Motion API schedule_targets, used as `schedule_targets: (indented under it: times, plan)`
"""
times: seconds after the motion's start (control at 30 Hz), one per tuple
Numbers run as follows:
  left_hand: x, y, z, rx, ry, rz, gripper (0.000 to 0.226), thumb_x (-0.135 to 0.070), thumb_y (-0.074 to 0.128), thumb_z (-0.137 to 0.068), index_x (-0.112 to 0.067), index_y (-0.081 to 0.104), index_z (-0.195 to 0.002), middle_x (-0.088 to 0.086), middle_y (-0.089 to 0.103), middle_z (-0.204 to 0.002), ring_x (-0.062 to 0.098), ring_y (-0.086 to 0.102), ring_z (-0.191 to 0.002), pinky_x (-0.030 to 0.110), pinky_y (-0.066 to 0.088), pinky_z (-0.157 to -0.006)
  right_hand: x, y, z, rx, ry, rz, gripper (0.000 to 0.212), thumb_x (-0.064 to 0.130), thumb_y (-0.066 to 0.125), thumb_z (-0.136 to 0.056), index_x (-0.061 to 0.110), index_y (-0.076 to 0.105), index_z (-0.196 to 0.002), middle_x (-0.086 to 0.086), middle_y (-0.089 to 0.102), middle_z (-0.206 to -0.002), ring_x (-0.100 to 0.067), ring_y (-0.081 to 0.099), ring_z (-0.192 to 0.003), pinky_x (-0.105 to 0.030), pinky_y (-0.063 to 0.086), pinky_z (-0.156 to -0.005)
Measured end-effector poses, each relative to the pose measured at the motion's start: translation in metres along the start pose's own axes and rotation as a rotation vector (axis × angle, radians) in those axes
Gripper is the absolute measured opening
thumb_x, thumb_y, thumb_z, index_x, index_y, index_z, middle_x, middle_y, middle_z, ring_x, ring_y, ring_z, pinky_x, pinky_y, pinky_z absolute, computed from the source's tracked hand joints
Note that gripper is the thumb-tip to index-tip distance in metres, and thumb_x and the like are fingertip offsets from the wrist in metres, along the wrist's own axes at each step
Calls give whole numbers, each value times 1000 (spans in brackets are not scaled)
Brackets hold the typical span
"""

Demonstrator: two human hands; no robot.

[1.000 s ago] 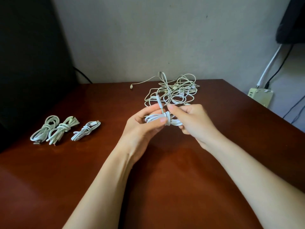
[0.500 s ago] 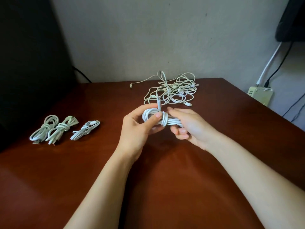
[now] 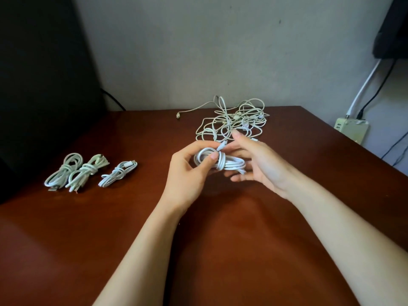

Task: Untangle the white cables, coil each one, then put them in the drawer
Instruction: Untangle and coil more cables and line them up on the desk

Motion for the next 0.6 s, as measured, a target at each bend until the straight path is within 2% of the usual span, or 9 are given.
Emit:
schedule_targets:
  times: [0.13, 0.2, 0.27, 0.33, 0.4, 0.43, 0.5, 0.6]
  plan:
    - [-5, -15, -2, -105, 94, -161, 30, 0, 59, -90, -27, 70, -89, -12, 71, -83, 7, 64, -81, 25, 52, -76, 9, 4, 4, 35, -84, -54, 42, 53, 59, -68, 20, 67, -93, 0, 71, -91, -15, 68, -85, -30, 54, -67]
    - [-6, -20, -1, -149, 109, -225, 30, -2, 61, -89, -31, 70, -89, -13, 71, -85, 7, 64, -81, 27, 52, -78, 12, 9, 5, 38, -127, -19, 44, 51, 63, -66, 19, 64, -96, 0, 66, -99, -11, 65, -95, -35, 57, -72]
    - [-6, -22, -1, -174, 117, -295, 29, -5, 63, -87, -32, 71, -90, -13, 71, -87, 9, 65, -83, 31, 53, -79, 12, 10, 5, -6, -167, 65, 40, 46, 68, -70, 18, 62, -98, 1, 62, -106, -8, 64, -98, -38, 59, -77]
    - [-6, -21, -1, -180, 121, -341, 25, -8, 65, -86, -31, 72, -92, -10, 71, -88, 11, 66, -86, 36, 54, -82, 13, 11, 4, -55, -222, 130, 22, 36, 68, -81, 20, 62, -95, 3, 63, -105, -11, 65, -97, -38, 58, -80]
    - [-10, -17, 1, -171, 160, -397, 23, -12, 63, -82, -29, 73, -93, -8, 71, -89, 7, 64, -86, 28, 51, -83, 15, 7, 3, -125, -279, 186, 12, 33, 62, -88, 21, 63, -88, 5, 66, -95, -12, 65, -92, -34, 55, -84]
    - [-13, -14, 2, -159, 179, -418, 24, -13, 62, -80, -29, 72, -94, -9, 70, -88, 4, 63, -85, 22, 49, -81, 19, 5, 4, -163, -314, 224, 13, 32, 60, -91, 22, 63, -83, 9, 66, -86, -7, 62, -86, -28, 51, -83]
    - [-16, -8, 4, -123, 200, -437, 29, -10, 61, -78, -28, 72, -99, -13, 68, -88, -1, 62, -85, 13, 44, -78, 27, 0, 8, -229, -371, 284, 22, 27, 56, -94, 16, 60, -75, 12, 61, -70, 2, 53, -70, -15, 42, -70]
    - [-18, 1, 5, -53, 217, -428, 35, -7, 61, -78, -25, 72, -106, -16, 67, -92, -5, 61, -87, 8, 41, -80, 30, -15, 10, -349, -386, 341, 33, 22, 54, -95, 4, 52, -67, 5, 51, -61, -3, 41, -61, -20, 33, -58]
Point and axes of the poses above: each hand's wrist, its own z-axis away from the middle knuckle, its own y-axis out of the palm, x = y × z, the point moved 10 cm from there along -z, towards the middle knuckle
